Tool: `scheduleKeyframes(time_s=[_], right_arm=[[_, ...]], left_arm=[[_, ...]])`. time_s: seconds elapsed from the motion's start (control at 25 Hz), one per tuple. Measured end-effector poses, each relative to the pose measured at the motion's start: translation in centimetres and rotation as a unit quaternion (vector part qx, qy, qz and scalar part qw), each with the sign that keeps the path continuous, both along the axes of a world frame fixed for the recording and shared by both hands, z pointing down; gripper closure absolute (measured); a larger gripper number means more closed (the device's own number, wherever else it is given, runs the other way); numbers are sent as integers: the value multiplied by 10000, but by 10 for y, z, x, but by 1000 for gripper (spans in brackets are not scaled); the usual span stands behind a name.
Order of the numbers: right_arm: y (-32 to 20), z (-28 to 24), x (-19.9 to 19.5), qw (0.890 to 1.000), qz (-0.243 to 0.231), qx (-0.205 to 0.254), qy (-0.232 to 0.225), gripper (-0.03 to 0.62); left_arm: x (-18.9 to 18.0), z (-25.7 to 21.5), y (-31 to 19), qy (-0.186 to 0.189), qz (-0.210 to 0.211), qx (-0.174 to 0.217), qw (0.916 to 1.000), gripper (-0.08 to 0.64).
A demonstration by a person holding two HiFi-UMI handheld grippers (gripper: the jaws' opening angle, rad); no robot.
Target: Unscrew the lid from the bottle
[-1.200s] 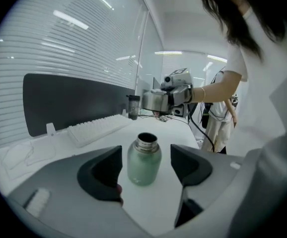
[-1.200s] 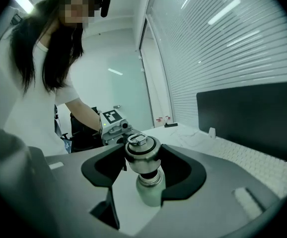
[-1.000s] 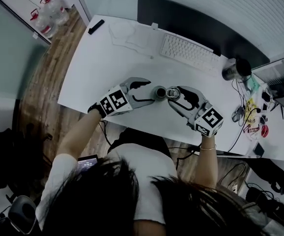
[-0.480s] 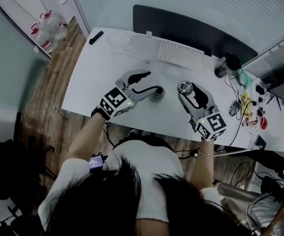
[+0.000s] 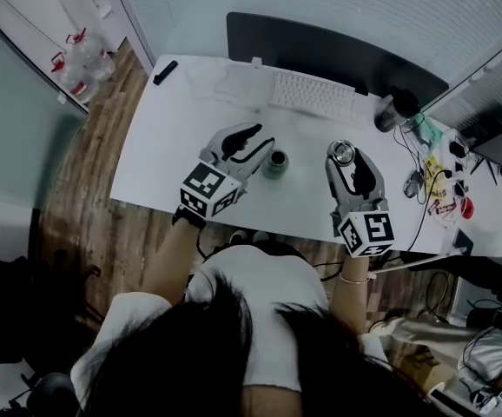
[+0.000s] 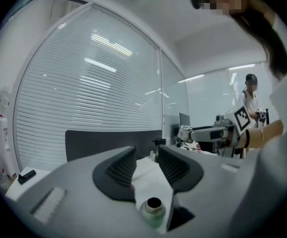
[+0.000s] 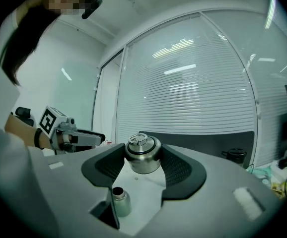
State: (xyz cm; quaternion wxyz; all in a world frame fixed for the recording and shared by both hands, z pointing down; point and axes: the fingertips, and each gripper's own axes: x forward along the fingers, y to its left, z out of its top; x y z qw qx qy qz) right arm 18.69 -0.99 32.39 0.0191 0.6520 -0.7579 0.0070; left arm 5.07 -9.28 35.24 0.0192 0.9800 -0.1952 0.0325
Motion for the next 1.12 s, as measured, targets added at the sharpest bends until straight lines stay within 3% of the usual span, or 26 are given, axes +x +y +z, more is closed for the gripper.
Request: scheduleKeyframes(time_s=[0.32,0.56,1.12], right_arm=[[9,5,2,9992,382,-74,101,364],[13,12,8,9988,464,-141,74,364],[1,24,13,9986,428,-300,-59,364]], left_arm=[[-13,6,-6,-85,-602,-293,9977,431],[-24,13,-7,-238,-904,-270,9953,500],[-24,25,-17,-420,-948,-280,9942,502]])
